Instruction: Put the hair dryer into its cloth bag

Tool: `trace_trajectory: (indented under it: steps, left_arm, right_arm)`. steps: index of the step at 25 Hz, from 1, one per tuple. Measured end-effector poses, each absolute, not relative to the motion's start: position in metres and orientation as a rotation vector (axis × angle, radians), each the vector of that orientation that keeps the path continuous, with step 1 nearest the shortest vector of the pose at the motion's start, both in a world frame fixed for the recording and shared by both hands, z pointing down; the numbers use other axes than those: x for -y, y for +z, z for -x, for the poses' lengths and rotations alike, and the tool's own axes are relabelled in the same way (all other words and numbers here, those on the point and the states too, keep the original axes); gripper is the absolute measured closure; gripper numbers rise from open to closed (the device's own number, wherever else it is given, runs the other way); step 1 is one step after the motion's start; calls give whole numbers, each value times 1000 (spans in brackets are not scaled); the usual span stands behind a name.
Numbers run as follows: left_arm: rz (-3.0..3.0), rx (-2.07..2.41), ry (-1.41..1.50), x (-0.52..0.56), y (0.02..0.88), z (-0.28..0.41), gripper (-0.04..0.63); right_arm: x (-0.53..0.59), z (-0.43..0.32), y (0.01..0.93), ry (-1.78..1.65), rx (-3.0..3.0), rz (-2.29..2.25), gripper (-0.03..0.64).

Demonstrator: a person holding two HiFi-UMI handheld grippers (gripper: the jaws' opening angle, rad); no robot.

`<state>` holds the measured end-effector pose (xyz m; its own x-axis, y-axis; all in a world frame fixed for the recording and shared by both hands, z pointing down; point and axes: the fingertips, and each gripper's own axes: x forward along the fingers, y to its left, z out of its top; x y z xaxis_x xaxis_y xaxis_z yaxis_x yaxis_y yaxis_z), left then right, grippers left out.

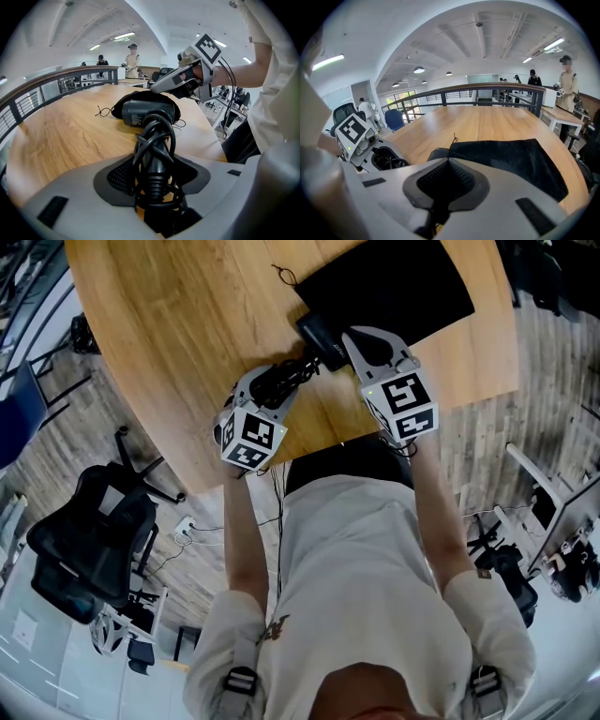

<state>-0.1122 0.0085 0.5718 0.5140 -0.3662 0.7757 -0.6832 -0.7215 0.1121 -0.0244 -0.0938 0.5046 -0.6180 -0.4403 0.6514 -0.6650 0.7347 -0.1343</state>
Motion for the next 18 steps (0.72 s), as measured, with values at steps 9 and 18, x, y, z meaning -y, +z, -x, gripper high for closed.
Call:
trace_trajectory:
  steps: [9,18]
  left_arm:
    - [-2372,839,1063,-10,566,108,354]
    - [-2368,864,1034,4,564,95,354]
  right_arm:
    - [91,29,493,470,2362,-841,594]
    - [84,35,487,475,2381,-816,594]
